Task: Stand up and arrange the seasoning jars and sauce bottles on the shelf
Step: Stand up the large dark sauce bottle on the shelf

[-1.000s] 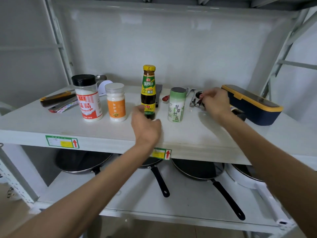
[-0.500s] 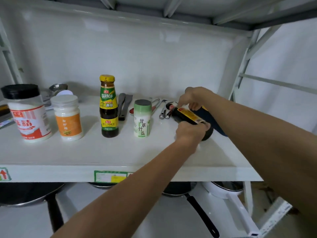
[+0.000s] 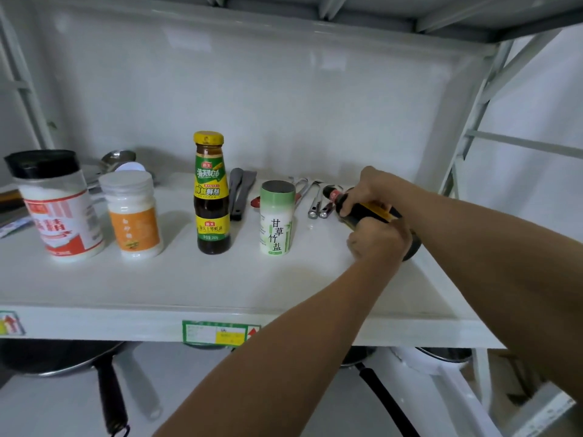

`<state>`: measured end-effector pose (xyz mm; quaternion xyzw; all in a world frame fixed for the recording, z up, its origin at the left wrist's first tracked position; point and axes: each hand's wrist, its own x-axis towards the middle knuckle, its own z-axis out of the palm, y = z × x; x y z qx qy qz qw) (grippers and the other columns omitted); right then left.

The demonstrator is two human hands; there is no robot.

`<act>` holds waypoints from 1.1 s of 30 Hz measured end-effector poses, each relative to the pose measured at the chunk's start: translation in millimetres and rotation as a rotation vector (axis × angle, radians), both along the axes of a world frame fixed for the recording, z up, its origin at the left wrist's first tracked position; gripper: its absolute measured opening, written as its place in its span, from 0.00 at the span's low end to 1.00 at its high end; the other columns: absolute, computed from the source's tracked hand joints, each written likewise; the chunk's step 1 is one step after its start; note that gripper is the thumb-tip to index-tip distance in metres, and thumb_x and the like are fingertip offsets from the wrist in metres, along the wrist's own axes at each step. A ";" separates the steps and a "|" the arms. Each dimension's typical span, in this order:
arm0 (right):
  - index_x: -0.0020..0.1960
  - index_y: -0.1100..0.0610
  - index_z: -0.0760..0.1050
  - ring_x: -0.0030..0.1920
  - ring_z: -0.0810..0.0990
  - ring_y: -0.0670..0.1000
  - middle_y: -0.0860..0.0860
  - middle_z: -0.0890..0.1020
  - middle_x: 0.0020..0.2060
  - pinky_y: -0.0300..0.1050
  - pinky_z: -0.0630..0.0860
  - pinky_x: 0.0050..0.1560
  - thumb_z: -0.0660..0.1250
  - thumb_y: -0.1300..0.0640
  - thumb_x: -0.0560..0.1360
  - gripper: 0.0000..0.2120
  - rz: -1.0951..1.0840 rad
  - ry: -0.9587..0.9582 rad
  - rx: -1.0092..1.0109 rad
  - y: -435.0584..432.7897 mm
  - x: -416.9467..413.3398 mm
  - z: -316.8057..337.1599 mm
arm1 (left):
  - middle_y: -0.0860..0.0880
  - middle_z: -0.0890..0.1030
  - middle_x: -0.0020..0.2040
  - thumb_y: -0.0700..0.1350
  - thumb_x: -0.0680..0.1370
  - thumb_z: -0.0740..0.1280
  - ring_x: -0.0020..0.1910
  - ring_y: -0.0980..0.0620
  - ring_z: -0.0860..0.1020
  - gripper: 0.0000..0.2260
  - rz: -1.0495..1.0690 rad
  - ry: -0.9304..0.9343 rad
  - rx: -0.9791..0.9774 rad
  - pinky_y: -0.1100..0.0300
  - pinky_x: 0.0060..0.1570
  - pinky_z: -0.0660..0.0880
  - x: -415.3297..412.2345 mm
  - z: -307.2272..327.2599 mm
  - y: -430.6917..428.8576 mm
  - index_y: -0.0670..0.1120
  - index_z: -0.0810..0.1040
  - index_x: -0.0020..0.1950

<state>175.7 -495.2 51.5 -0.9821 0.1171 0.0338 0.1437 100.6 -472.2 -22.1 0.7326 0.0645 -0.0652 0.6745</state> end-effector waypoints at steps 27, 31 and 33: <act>0.57 0.58 0.68 0.48 0.80 0.52 0.49 0.78 0.44 0.55 0.79 0.52 0.80 0.52 0.59 0.33 0.161 -0.638 0.554 -2.9 -106.9 18.4 | 0.50 0.80 0.49 0.42 0.59 0.81 0.48 0.48 0.82 0.28 0.195 -0.404 0.077 0.51 0.44 0.83 -37.4 -26.0 71.6 0.47 0.74 0.56; 0.60 0.59 0.66 0.52 0.80 0.53 0.47 0.76 0.44 0.53 0.78 0.54 0.79 0.54 0.64 0.32 0.205 -0.602 0.560 0.9 -111.3 17.3 | 0.49 0.80 0.52 0.44 0.60 0.82 0.50 0.50 0.81 0.29 0.191 -0.435 0.107 0.53 0.50 0.81 -36.6 -30.1 77.2 0.46 0.72 0.57; 0.61 0.57 0.67 0.52 0.79 0.52 0.48 0.76 0.46 0.46 0.76 0.47 0.78 0.48 0.66 0.31 0.206 -0.564 0.539 -1.0 -112.6 23.8 | 0.51 0.79 0.50 0.44 0.61 0.82 0.49 0.51 0.80 0.29 0.166 -0.427 0.120 0.56 0.51 0.81 -36.1 -30.9 79.0 0.45 0.72 0.57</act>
